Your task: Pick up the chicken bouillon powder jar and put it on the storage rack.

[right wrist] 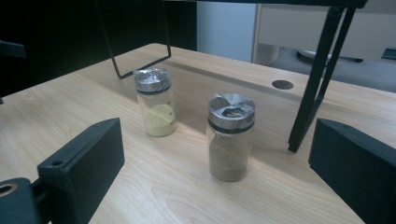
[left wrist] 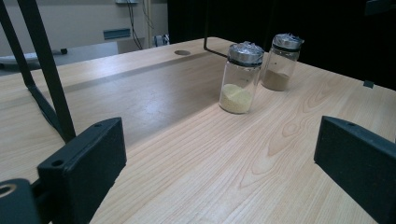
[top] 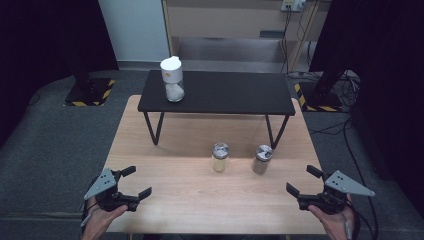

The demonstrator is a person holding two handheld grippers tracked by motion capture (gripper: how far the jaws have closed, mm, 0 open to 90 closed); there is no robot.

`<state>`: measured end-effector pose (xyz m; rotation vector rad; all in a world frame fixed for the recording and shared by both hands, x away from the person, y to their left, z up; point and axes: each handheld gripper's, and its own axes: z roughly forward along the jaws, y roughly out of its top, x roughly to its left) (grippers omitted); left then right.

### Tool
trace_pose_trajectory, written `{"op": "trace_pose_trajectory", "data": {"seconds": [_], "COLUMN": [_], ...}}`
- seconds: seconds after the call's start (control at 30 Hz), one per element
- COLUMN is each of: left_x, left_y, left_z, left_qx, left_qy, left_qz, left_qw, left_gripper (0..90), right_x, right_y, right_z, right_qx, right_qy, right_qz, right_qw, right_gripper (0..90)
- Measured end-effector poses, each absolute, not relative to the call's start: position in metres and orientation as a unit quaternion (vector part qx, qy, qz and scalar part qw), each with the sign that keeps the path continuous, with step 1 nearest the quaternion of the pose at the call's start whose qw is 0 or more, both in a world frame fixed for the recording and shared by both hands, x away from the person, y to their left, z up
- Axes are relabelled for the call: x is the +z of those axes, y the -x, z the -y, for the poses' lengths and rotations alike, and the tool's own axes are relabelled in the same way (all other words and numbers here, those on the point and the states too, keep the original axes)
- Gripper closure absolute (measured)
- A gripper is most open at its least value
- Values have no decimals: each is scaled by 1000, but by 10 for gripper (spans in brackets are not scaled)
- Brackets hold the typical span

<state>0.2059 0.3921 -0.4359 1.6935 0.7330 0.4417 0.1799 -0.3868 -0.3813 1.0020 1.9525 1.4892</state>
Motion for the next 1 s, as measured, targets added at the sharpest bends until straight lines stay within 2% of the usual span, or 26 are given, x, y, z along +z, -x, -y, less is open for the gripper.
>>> {"op": "trace_pose_trajectory", "data": {"seconds": [1.0], "left_x": [-435], "left_y": [-207], "left_z": [-392], "left_qx": [189], "left_qy": [-730], "left_qz": [-308], "left_qw": [580], "left_gripper": [11], "right_x": [-365], "right_y": [-233], "right_z": [337], "right_qx": [551], "right_qy": [-322], "right_qz": [-740], "right_qw": [214], "right_gripper": [42]}}
